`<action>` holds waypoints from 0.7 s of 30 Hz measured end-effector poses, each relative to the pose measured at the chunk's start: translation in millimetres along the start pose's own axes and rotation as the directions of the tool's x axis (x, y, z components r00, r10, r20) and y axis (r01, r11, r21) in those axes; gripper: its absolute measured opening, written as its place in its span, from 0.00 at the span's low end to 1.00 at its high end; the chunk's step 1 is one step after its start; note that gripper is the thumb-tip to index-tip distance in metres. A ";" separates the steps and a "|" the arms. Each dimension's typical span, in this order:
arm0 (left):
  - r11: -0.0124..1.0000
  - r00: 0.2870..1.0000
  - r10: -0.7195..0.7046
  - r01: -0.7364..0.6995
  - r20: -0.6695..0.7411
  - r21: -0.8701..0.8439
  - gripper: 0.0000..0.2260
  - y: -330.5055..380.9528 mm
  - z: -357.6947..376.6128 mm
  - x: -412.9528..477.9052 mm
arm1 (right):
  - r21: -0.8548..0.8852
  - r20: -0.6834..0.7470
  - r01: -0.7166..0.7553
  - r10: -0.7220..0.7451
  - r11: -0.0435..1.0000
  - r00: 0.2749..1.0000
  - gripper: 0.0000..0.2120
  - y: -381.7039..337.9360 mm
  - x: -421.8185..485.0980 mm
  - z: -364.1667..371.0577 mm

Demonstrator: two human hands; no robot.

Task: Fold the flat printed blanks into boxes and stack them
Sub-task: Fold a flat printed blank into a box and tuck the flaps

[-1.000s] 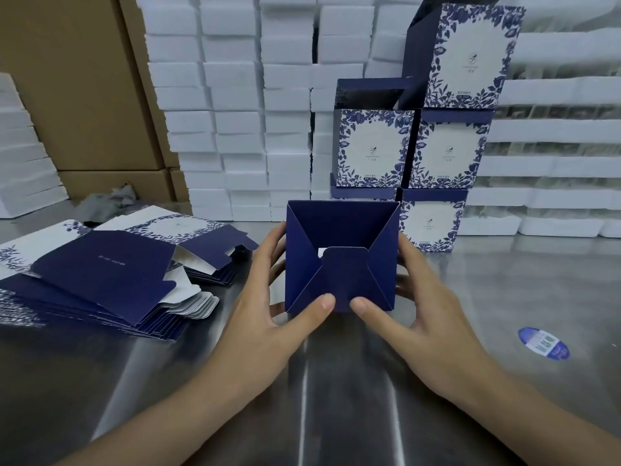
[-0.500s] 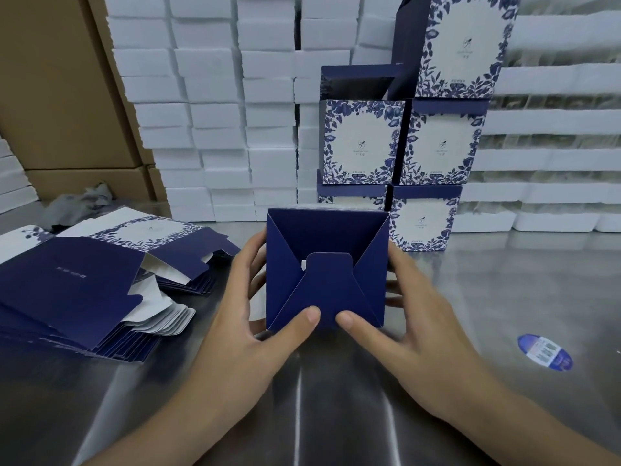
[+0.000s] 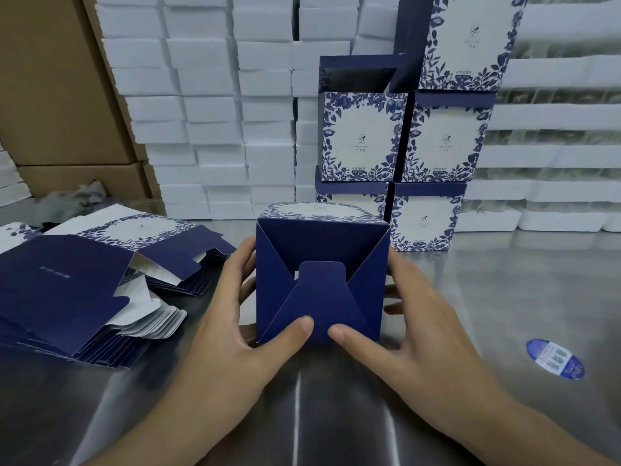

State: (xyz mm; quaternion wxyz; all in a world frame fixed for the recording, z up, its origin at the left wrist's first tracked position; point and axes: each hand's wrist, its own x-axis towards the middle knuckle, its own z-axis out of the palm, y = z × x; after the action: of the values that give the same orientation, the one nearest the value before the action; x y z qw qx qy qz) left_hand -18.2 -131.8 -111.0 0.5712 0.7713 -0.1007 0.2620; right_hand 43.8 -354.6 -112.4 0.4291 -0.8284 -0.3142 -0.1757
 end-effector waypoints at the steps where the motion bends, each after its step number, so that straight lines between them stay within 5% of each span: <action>1: 1.000 1.000 -0.003 0.003 -0.005 -0.003 0.40 0.1 0.6 -0.5 | 0.011 -0.001 -0.004 0.004 1.000 1.000 0.43 -0.8 -0.1 -0.1; 12: 0.992 0.999 -0.031 0.027 -0.025 -0.120 0.38 -0.6 -1.0 2.9 | 0.116 -0.007 -0.047 0.048 0.992 0.999 0.34 -3.5 -1.2 -2.1; 21: 0.970 0.998 -0.024 0.009 -0.055 -0.245 0.31 9.6 2.2 -2.2 | 0.475 0.053 -0.099 0.084 0.874 0.995 0.29 -14.3 -5.8 3.2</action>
State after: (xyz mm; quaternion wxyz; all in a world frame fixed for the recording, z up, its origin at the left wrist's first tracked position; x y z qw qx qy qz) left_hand -23.8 -137.4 -104.7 0.6666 0.6881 -0.1092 0.2649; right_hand 30.0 -348.0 -108.9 0.6227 -0.7138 -0.3149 -0.0595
